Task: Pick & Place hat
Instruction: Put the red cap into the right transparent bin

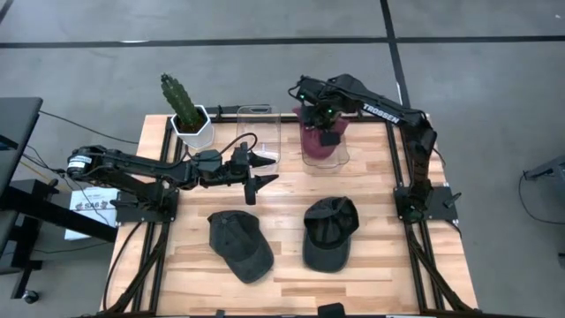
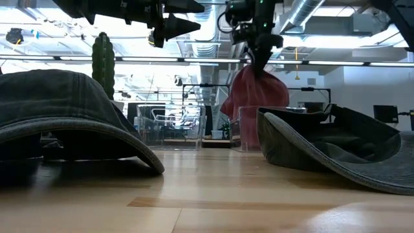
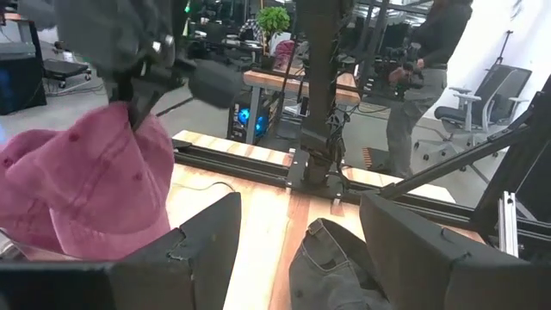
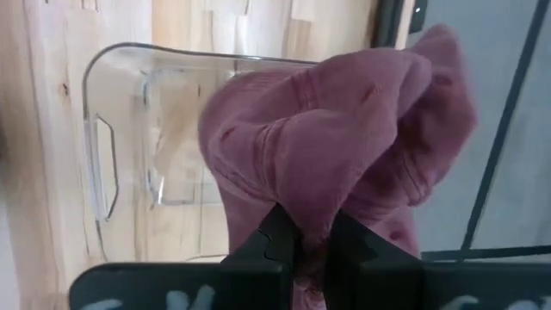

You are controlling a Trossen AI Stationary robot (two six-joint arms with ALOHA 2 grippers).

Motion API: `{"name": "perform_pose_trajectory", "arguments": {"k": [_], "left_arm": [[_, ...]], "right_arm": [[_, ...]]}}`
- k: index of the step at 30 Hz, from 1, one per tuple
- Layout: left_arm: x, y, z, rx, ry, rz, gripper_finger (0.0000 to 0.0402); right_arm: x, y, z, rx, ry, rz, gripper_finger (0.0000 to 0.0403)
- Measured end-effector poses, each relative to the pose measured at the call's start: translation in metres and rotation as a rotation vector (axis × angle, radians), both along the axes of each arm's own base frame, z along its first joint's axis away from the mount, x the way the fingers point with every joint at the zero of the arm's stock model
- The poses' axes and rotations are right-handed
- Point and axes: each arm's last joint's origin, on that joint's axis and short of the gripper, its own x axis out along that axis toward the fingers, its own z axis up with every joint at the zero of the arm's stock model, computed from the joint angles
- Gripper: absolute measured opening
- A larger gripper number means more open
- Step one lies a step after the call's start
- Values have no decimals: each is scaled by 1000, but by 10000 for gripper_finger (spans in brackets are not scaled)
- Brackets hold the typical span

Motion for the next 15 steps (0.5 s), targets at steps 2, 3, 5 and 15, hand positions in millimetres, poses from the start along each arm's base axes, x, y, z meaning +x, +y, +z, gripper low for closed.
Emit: {"name": "perform_pose_trajectory", "arguments": {"k": [2,3,5,15], "left_arm": [[0,0,0,0,0,0,236],[0,0,0,0,0,0,236],[0,0,0,0,0,0,236],[0,0,0,0,0,0,236]], "right_arm": [[2,-2,-3,-17,13,-5,17],[3,-5,-5,-36,18,-12,20],[4,-7,-6,-79,27,-23,26],[5,-7,-6,-93,19,-76,34]]}}
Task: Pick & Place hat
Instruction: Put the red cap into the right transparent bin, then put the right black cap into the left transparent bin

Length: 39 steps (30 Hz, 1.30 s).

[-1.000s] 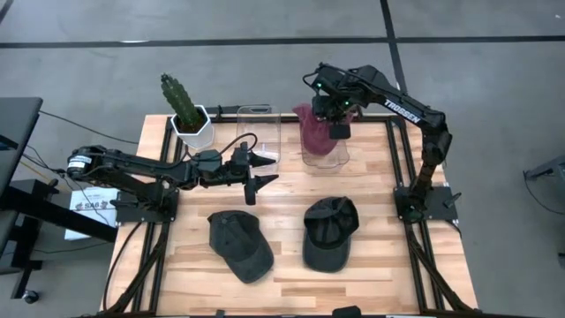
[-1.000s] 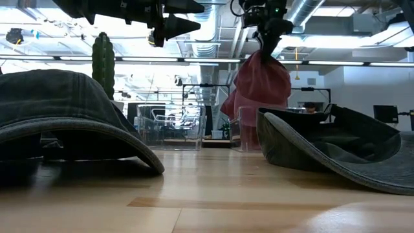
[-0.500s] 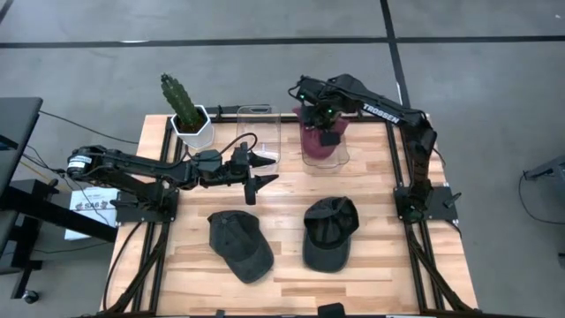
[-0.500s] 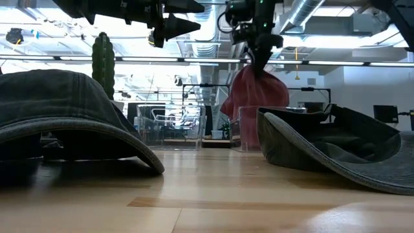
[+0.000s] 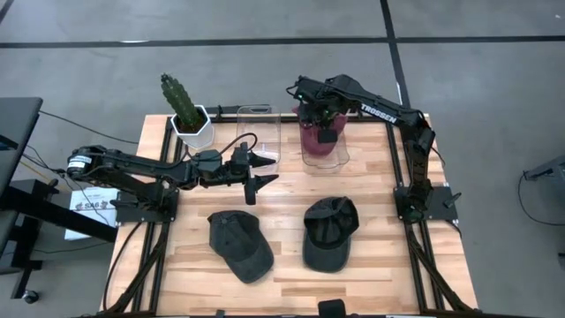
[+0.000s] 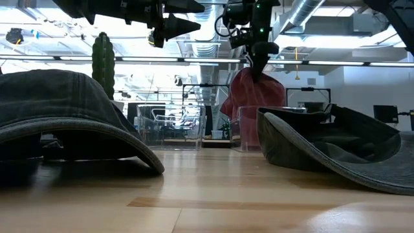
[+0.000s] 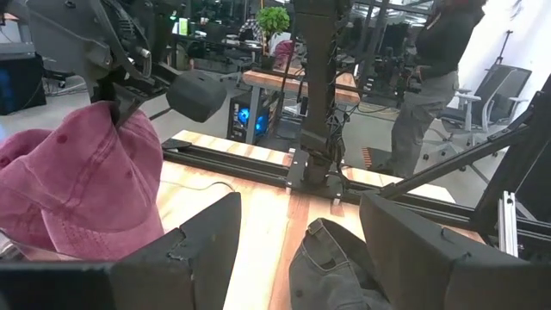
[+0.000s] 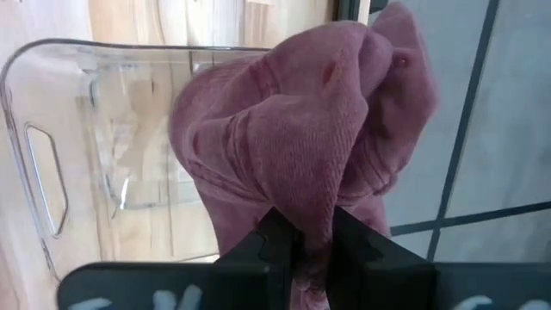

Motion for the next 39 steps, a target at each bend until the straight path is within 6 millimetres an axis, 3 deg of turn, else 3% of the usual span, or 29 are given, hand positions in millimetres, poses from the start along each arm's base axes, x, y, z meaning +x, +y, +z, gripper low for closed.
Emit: {"name": "perform_pose_trajectory", "arguments": {"k": [6,15,19,28,32,39], "left_arm": [[0,0,0,0,0,0,236],[0,0,0,-19,-2,1,236],[0,0,0,-19,-2,1,236],[0,0,0,-18,-2,1,236],[0,0,-1,-18,6,1,236],[0,0,-4,-45,37,2,236]], "right_arm": [[0,0,0,1,-3,-9,78],[-1,0,0,8,-3,-43,191],[-6,0,1,19,15,-63,224],[-25,8,18,37,27,-96,232],[-39,10,37,38,-76,-164,229],[-69,23,80,199,-390,-231,228]]}}
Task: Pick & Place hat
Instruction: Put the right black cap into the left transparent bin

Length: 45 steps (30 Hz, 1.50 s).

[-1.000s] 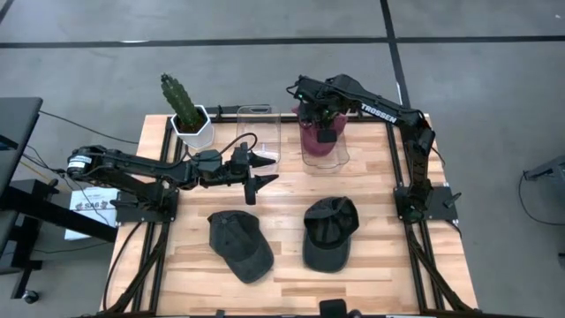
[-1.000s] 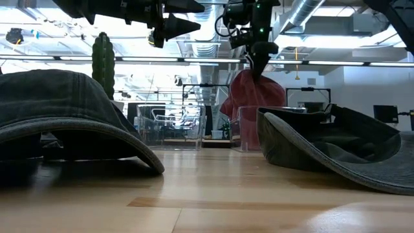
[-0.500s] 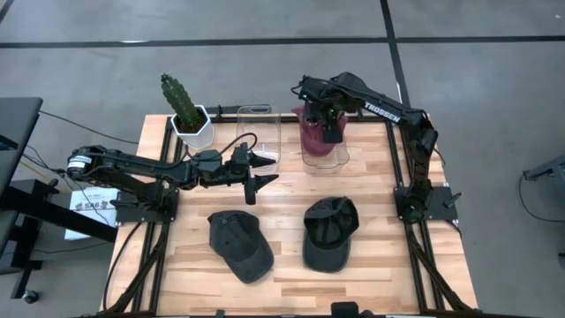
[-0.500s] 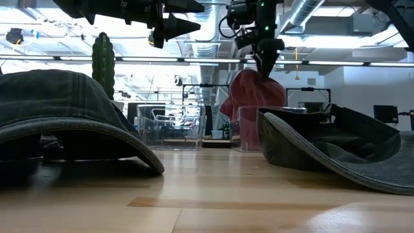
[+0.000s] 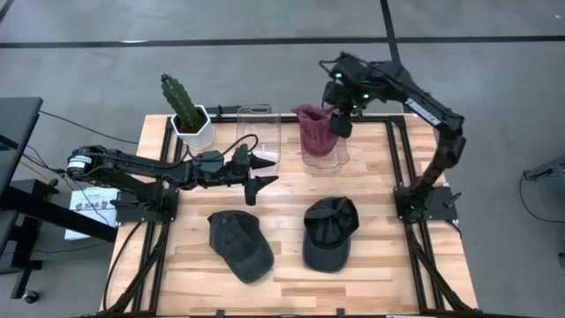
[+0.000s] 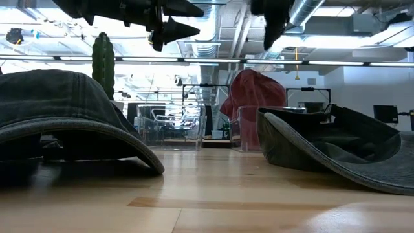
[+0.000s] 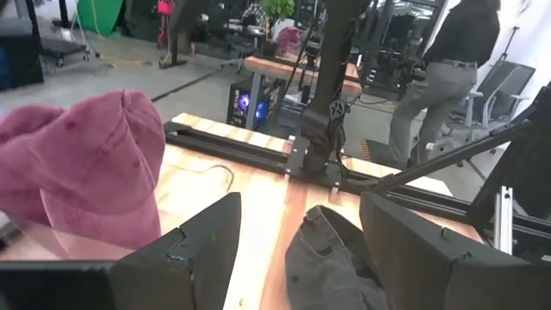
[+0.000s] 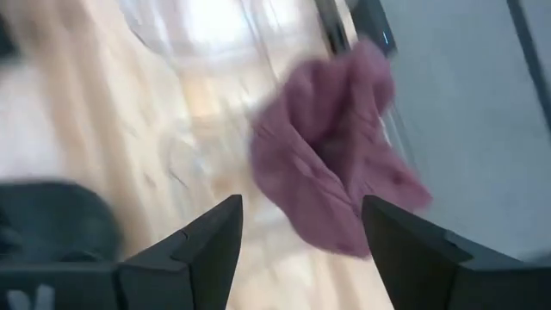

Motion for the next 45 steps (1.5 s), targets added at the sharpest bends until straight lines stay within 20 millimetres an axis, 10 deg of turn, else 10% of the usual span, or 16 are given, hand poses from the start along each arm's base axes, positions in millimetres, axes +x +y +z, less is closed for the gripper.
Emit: {"name": "perform_pose_trajectory", "arguments": {"k": [17,36,45], "left_arm": [[-3,-32,-7,-17,53,-115,236],[12,-72,-64,-154,136,-193,236],[25,-97,-88,-229,97,-200,236]], "right_arm": [[-22,106,32,32,-213,105,228],[-87,204,-102,-12,-411,-192,226],[-82,248,-157,116,-636,-110,226]]}}
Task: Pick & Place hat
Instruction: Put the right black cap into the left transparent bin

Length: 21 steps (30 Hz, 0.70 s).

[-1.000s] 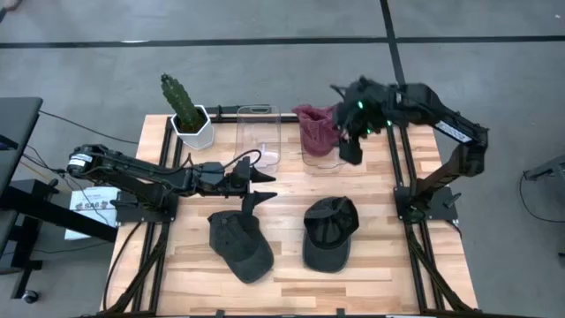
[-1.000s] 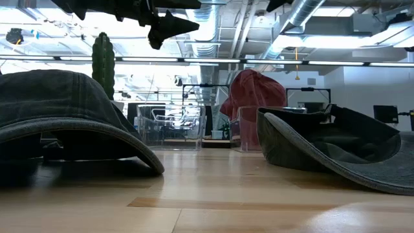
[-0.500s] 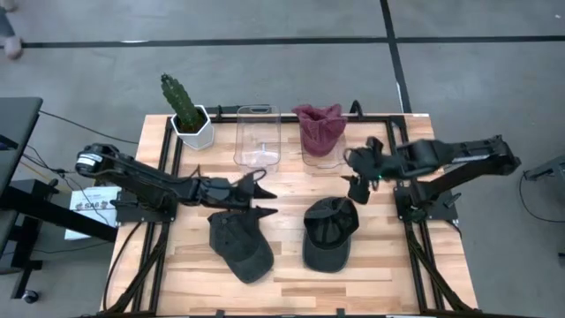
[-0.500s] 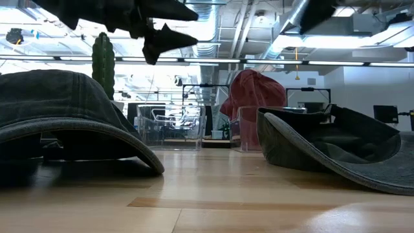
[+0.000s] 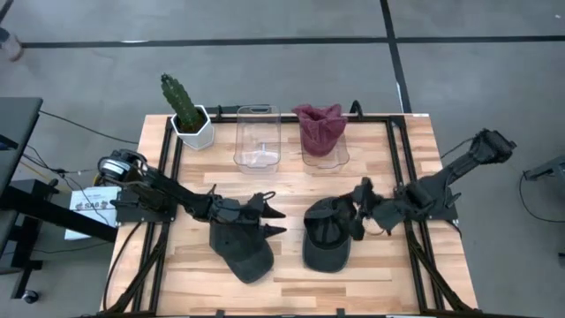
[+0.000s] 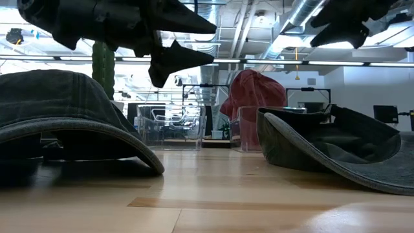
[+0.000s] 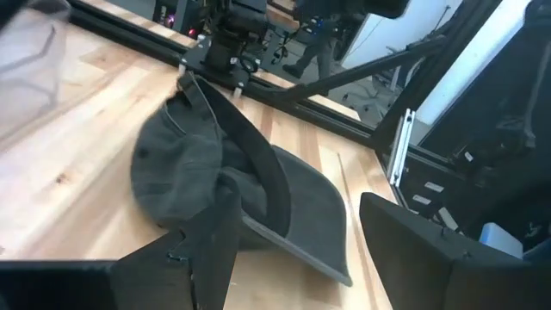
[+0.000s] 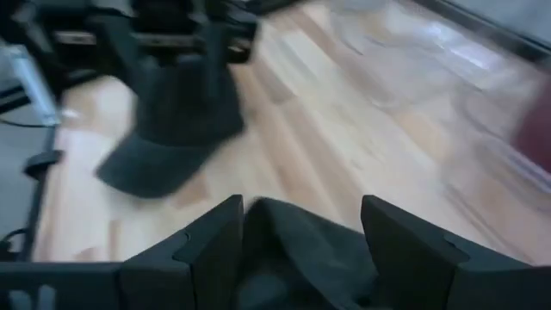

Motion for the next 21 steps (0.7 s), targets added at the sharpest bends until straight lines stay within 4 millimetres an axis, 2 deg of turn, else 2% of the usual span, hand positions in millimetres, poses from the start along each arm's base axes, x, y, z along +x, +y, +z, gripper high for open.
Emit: {"name": "perform_pose_trajectory", "arguments": {"k": [7,12,17,21], "left_arm": [[11,-17,4,3,-23,-12,236],[9,-22,6,39,-31,17,236],[9,-21,6,41,-32,56,236],[9,-21,6,22,-35,75,236]], "right_arm": [[19,35,-18,-93,-150,193,226],[30,61,-32,-163,-195,304,226],[36,82,-42,-93,-237,479,226],[41,91,-47,-36,-273,565,226]]}}
